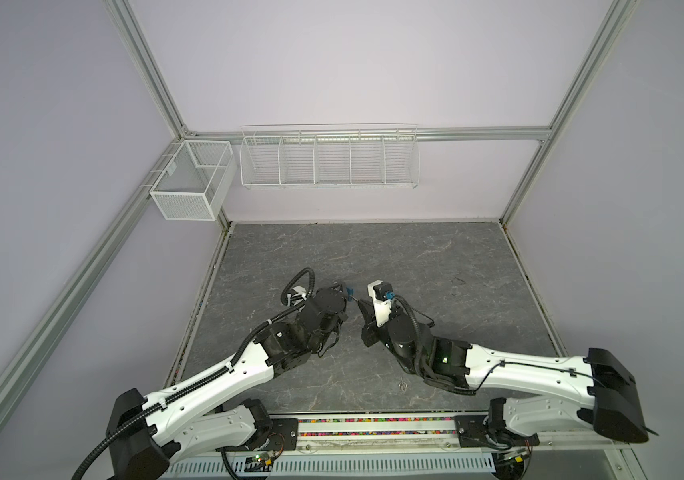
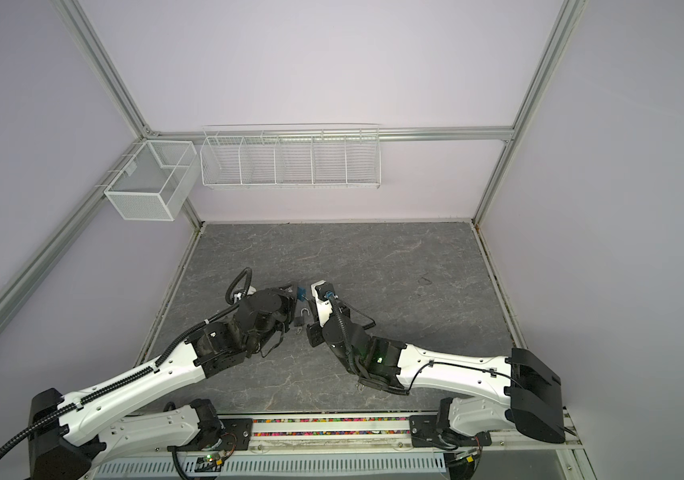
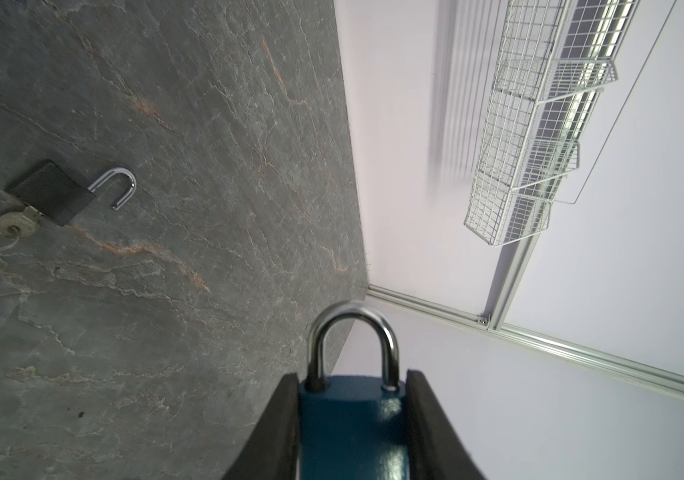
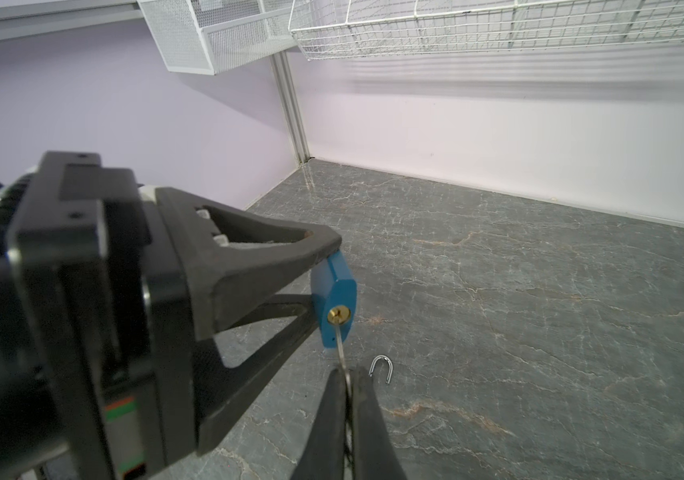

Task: Unlock with the key

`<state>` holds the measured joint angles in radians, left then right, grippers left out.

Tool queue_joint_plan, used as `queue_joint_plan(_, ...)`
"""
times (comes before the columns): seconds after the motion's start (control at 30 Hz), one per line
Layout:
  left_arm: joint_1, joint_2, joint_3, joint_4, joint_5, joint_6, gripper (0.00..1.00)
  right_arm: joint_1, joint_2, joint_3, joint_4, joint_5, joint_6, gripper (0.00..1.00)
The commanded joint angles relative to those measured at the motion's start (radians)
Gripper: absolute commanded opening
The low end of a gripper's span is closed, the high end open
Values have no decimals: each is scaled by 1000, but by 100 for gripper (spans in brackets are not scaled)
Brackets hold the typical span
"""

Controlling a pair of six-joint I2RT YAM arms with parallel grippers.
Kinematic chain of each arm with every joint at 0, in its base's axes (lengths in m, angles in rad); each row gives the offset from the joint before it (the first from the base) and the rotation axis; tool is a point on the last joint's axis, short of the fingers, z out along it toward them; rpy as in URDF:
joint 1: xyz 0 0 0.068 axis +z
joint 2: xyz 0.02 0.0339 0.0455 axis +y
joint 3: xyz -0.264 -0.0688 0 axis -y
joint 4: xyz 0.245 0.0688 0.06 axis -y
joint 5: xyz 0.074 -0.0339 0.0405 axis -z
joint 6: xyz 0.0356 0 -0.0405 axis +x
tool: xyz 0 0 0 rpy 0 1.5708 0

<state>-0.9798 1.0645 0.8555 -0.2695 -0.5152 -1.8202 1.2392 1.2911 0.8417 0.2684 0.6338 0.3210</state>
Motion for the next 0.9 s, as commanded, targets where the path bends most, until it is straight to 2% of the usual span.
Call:
queue_joint_plan(0.0,-7,-12,48,57,35,4,0,4,13,-10,42,-58,-16,6)
queue_joint_plan(0.07,-7,-14,55,54,35,18,0,-1,8,-18,40,-54,-2,6)
queue_joint_plan(0.33,-10,3,85,10,61,71,0,-52,-40,17,6,-153,53,6)
queue_joint_plan(0.47,-11,21,79,34,90,58,0,-45,-40,31,14,-110,6,6)
queue_joint_plan(0.73,-11,20,91,6,86,37,0,-26,-4,59,43,96,-116,6)
queue_joint_plan(0.87,-11,21,88,11,98,17,0,-26,28,69,89,110,-202,7)
